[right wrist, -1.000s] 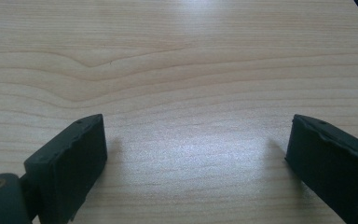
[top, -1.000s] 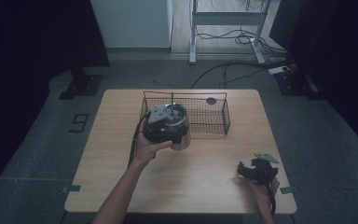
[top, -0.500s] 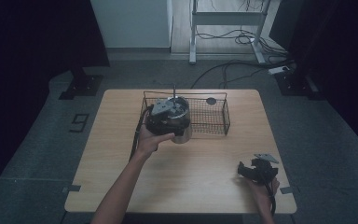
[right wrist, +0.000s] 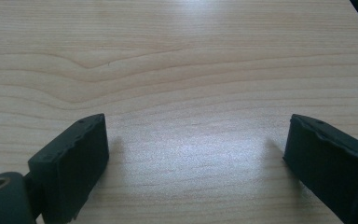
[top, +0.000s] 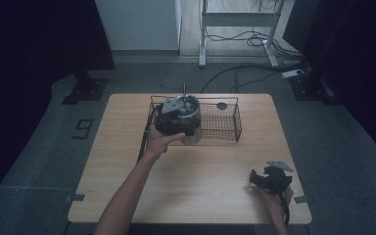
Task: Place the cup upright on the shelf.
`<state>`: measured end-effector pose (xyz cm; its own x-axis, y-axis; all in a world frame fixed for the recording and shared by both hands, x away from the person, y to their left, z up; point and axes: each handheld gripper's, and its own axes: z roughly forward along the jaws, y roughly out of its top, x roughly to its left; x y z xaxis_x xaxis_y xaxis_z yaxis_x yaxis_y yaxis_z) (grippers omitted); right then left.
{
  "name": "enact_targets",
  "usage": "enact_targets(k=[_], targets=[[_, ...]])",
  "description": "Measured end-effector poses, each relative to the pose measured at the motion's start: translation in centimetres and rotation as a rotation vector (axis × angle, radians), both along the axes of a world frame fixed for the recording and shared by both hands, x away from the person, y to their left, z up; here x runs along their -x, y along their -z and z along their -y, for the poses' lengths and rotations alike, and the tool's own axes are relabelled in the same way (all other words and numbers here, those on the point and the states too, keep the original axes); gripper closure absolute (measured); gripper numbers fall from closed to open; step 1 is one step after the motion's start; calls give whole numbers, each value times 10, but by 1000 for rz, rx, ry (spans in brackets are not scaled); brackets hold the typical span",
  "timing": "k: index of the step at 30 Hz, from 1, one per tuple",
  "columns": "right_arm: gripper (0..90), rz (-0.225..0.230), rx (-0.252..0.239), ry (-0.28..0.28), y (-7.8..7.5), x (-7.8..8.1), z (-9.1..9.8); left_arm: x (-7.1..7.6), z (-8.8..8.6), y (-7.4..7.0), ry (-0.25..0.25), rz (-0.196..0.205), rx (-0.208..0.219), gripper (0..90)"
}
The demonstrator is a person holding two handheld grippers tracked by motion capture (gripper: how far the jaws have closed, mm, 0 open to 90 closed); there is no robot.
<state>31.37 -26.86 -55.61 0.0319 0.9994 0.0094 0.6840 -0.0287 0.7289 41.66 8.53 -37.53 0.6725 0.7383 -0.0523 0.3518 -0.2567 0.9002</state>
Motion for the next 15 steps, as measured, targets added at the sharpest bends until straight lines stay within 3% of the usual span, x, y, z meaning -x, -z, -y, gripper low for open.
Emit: enact_targets(k=[9, 15], targets=[[67, 2, 0, 1, 0, 0, 0, -18, -1, 1, -27, -22, 12, 41], [70, 2, 0, 3, 0, 0, 0, -28, 2, 0, -43, -16, 11, 41]])
